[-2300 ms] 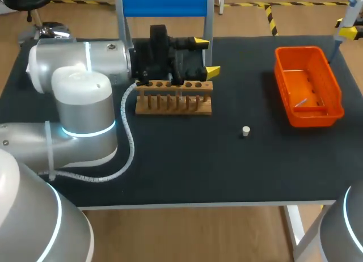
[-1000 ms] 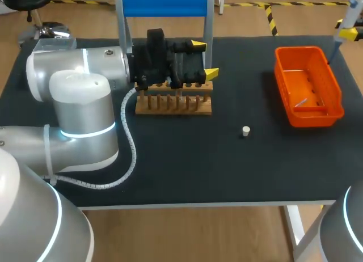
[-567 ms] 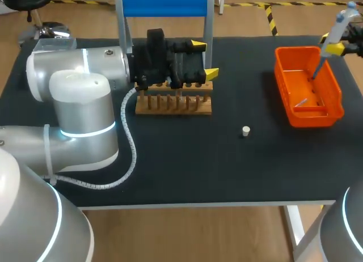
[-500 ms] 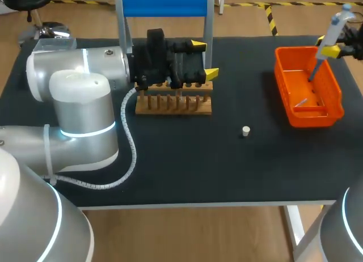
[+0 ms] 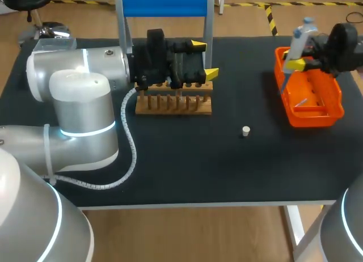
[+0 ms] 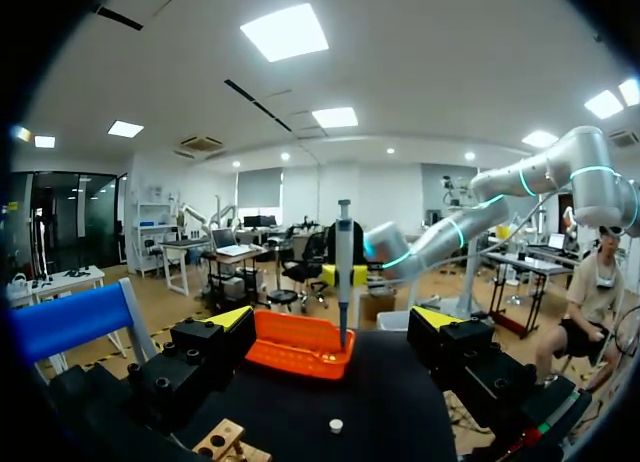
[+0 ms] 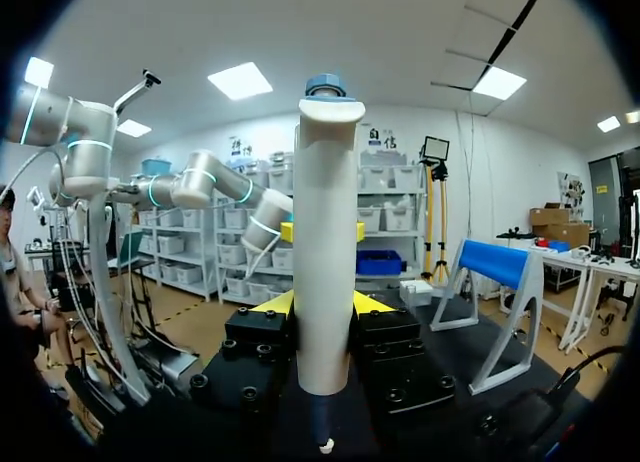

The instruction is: Invert the test tube, pick up the pipette, mount the tip to pipette, aspirate from beaker and dispense into the tube, eject the tip, return the pipette, and cap with the stopper.

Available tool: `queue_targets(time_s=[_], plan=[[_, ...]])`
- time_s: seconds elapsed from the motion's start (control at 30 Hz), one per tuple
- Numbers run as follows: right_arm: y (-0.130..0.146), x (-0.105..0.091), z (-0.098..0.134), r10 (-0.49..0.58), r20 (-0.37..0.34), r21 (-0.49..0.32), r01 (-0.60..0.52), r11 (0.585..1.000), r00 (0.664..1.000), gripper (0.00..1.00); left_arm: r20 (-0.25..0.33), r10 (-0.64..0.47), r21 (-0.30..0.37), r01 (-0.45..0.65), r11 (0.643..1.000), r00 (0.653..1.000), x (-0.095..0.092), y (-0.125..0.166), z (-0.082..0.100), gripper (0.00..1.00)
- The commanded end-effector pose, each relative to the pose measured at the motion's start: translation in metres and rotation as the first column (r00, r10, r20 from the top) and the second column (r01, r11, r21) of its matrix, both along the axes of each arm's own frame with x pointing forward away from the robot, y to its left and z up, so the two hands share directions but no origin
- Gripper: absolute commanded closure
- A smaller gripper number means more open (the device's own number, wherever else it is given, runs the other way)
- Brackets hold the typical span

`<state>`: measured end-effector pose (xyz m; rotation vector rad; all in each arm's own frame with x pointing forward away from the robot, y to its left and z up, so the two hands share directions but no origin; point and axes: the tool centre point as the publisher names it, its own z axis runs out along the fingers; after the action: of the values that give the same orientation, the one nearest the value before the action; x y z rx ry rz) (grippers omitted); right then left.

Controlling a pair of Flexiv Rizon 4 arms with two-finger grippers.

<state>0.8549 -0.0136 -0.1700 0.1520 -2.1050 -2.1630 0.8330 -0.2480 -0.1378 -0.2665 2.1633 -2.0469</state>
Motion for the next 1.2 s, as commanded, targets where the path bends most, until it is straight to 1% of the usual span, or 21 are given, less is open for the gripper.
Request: queue_targets(time_s=[0.03,0.43,0.57,0.77,1.0,1.2], plan=[[0.027,-0.009,0.001,-0.026,0.0,-0.014,0.026,1.0,1.0,1.0,0.001,0.006,-0.001,-0.006,1.0,1.0,-0.001,-0.001,0.0,0.0],[0.08,-0.029,-0.006,0.028,-0.015,-0.012,-0.029,1.0,0.999,1.0,0.001,0.006,-0.001,-0.006,1.0,1.0,-0.001,-0.001,0.0,0.0],[0.094,-0.037,-0.008,0.046,-0.017,-0.015,-0.046,0.999,0.999,1.0,0.001,0.006,-0.001,-0.006,1.0,1.0,-0.001,-0.001,0.0,0.0],[0.112,-0.046,-0.01,0.054,-0.025,-0.022,-0.055,0.998,0.998,1.0,0.001,0.006,-0.001,-0.006,1.0,1.0,-0.001,-0.001,0.0,0.0],[0.133,-0.048,-0.012,0.061,-0.022,-0.03,-0.061,0.998,0.998,1.0,0.001,0.006,-0.001,-0.006,1.0,1.0,-0.001,-0.001,0.0,0.0],[0.15,-0.046,-0.012,0.069,-0.018,-0.033,-0.07,0.997,0.997,1.0,0.001,0.006,-0.001,-0.006,1.0,1.0,-0.001,-0.001,0.0,0.0]])
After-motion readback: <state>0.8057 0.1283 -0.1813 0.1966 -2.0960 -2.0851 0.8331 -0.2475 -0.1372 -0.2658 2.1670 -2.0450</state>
